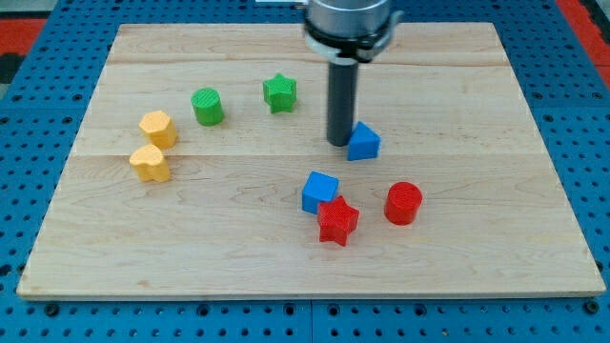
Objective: Move blue cube from red star
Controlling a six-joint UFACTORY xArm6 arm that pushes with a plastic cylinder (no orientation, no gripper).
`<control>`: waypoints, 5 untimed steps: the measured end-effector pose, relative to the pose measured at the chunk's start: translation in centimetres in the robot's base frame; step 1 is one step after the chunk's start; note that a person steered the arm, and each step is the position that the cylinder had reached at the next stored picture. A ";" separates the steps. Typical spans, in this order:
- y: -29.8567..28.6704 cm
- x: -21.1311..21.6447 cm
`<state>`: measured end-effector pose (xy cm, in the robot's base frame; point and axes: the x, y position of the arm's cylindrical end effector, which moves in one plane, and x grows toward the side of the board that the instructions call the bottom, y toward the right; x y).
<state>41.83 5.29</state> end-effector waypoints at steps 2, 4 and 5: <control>3.2 2.8; 1.3 5.8; -1.4 6.9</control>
<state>48.75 3.89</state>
